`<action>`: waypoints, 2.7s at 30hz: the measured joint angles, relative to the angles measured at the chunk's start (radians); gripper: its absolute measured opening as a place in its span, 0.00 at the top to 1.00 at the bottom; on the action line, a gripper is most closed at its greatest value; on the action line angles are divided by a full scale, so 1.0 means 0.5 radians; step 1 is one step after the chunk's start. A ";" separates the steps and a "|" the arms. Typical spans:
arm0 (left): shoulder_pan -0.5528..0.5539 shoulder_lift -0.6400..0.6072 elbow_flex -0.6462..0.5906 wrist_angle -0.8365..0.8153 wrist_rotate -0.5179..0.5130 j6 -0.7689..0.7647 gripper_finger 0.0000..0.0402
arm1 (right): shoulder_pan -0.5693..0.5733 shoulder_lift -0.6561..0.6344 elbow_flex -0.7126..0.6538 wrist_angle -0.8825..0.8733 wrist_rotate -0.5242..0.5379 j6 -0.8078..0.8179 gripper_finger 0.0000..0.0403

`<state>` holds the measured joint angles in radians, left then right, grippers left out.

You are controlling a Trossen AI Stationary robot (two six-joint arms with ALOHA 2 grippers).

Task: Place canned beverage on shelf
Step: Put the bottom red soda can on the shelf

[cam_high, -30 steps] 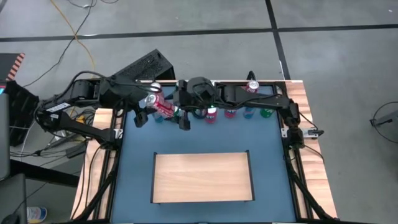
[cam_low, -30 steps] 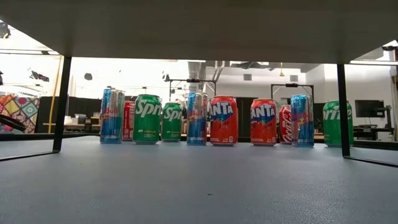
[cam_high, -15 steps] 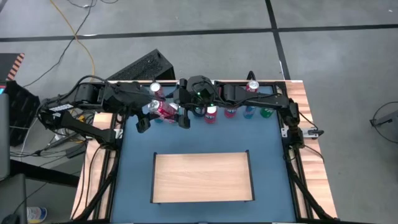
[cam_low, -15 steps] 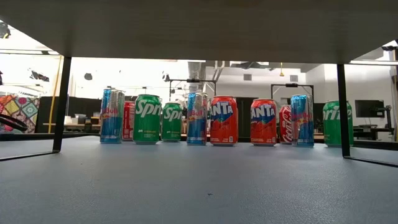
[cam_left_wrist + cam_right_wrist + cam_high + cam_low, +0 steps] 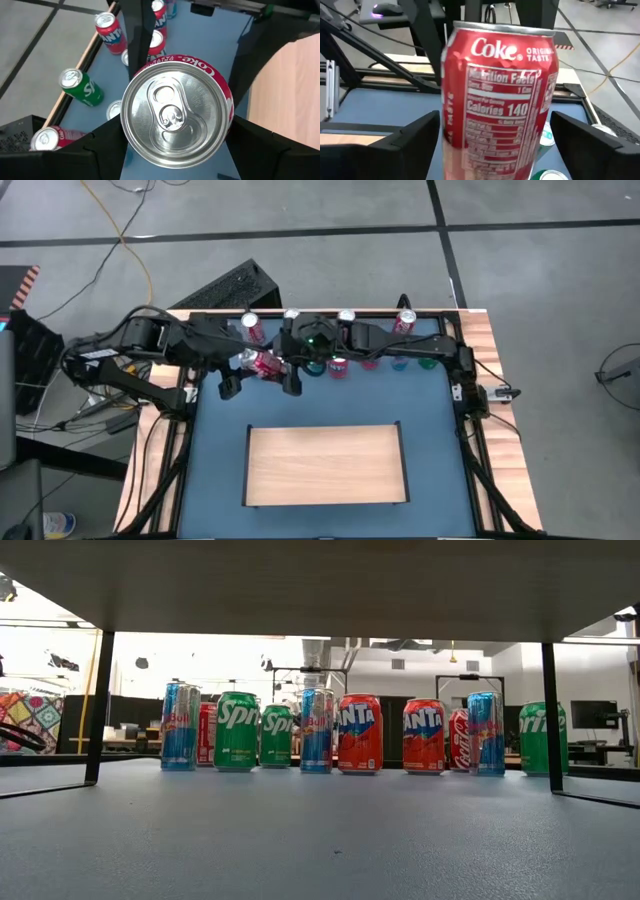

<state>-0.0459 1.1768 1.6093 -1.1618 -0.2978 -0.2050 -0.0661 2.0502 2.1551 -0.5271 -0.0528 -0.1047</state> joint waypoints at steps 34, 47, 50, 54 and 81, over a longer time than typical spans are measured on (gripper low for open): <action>-0.166 -0.026 0.007 0.086 0.113 -0.264 0.03 | 0.133 0.004 -0.005 0.180 0.001 0.113 0.29; -0.406 -0.235 0.008 0.398 -0.149 -0.243 0.03 | 0.340 -0.043 -0.410 0.649 0.002 0.268 0.29; -0.437 -0.255 0.008 0.416 -0.167 -0.243 0.03 | 0.404 -0.045 -0.512 0.812 0.055 0.280 0.29; -0.474 -0.282 0.008 0.478 -0.167 -0.224 0.03 | 0.420 -0.126 -0.791 1.076 0.116 0.416 0.29; -0.563 -0.354 0.006 0.544 -0.288 -0.188 0.03 | 0.798 -0.231 -1.157 1.617 0.428 0.350 0.29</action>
<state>-0.3275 1.0000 1.6123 -0.8896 -0.4416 -0.2993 0.3329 1.9347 1.5768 0.2815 0.1612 0.0704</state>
